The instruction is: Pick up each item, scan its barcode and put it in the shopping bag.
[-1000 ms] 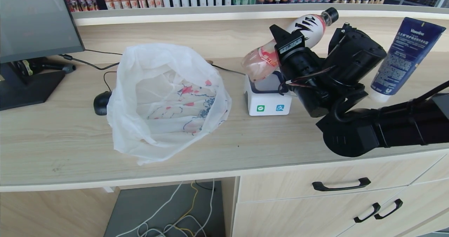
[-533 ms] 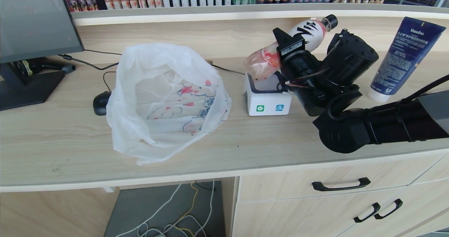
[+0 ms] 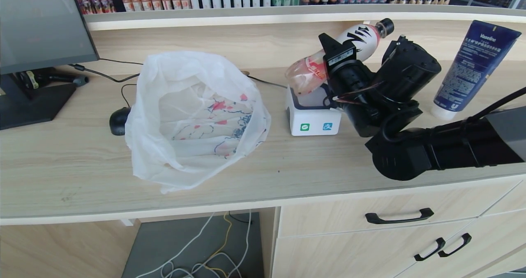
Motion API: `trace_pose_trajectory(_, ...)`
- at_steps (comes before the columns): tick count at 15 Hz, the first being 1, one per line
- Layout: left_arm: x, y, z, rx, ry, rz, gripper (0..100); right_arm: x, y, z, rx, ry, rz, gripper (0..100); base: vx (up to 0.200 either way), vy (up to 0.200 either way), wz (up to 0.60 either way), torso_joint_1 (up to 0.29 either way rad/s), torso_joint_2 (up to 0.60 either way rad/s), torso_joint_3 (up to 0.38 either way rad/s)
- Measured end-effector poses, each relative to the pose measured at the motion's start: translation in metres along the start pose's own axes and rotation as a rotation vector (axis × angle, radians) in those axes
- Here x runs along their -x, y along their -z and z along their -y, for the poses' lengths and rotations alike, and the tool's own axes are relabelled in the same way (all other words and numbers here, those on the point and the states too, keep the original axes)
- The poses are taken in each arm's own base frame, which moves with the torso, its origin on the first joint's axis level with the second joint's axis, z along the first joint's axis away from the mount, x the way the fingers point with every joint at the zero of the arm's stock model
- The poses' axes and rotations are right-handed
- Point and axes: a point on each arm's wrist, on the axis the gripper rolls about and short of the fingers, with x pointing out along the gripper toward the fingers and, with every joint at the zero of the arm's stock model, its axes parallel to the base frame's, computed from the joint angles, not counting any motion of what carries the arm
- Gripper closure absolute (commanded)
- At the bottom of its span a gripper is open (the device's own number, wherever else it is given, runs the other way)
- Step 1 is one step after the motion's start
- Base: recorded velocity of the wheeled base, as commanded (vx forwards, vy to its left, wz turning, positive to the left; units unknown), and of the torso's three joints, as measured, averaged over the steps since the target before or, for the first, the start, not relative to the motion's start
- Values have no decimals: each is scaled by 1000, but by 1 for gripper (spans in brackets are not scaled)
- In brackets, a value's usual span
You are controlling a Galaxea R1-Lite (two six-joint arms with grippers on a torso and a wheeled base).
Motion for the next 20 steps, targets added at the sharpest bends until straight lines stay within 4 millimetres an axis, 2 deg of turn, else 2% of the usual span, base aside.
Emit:
trace_pose_trajectory(14,0,0,0,0,0,0,0,-8,-8,1,10,0,9,100,0,0,0,0,0,0)
trace_pose_trajectory(20,0,0,0,0,0,0,0,-7,-25,-38,112,-60,11,100,0,0,0,0,0,0)
